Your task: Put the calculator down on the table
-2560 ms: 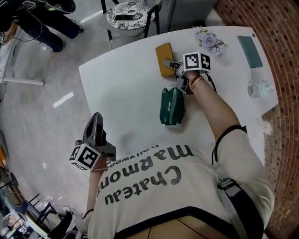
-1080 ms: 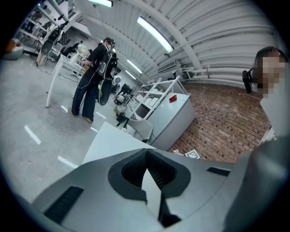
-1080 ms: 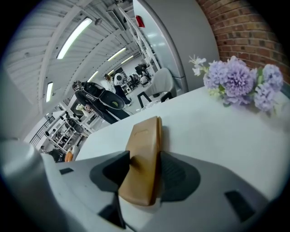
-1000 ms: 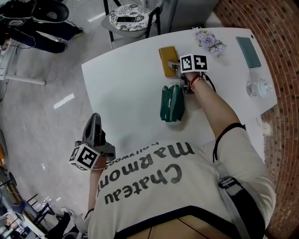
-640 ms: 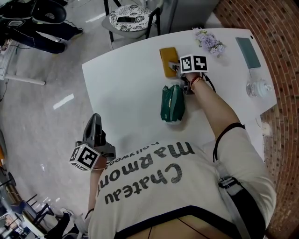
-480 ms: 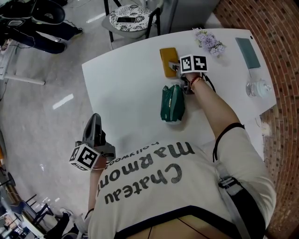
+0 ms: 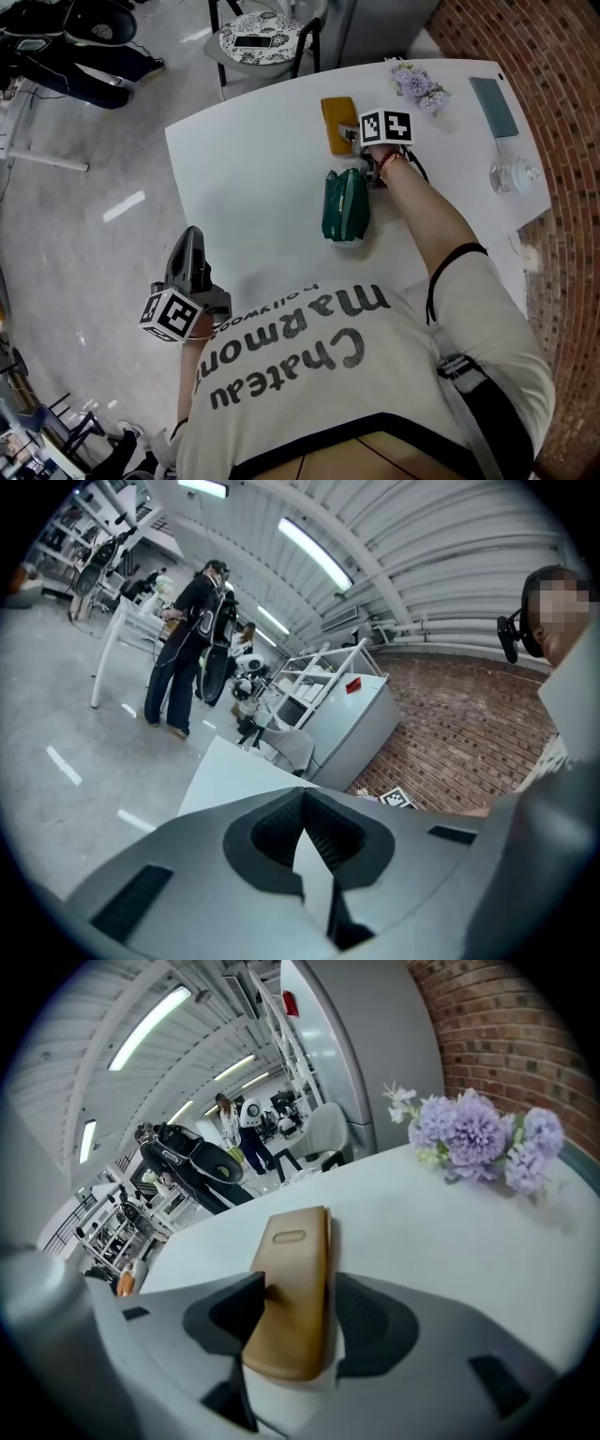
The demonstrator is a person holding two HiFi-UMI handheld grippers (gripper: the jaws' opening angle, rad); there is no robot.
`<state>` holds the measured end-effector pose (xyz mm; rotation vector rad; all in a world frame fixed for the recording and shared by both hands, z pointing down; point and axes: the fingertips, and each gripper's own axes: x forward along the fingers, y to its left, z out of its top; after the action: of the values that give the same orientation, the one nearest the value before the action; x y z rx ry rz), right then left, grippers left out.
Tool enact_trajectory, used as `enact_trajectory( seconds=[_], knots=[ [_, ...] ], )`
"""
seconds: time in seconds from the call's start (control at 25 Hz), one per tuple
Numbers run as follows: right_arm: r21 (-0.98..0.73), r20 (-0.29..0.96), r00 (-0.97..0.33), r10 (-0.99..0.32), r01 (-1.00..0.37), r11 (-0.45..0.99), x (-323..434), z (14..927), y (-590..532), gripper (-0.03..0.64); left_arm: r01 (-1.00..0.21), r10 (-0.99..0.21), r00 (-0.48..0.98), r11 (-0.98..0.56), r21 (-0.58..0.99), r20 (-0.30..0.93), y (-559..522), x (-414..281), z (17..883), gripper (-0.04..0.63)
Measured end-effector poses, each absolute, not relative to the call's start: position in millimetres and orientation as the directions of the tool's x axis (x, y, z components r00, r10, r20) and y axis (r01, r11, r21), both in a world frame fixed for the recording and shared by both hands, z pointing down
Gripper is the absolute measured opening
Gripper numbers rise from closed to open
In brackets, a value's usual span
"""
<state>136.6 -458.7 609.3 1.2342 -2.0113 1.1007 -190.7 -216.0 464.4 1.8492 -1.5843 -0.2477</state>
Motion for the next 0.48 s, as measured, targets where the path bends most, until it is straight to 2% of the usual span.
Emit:
enact_trajectory(
  seconds=[0.48],
  knots=[
    [-0.359,0.774,-0.42,-0.474,-0.907,0.218,142.0,609.4,-456.9,0.244,-0.817,-0.936,0.203,0.001,0.576,0.289,-177.2,-199.7,443.5,0.002]
  ],
)
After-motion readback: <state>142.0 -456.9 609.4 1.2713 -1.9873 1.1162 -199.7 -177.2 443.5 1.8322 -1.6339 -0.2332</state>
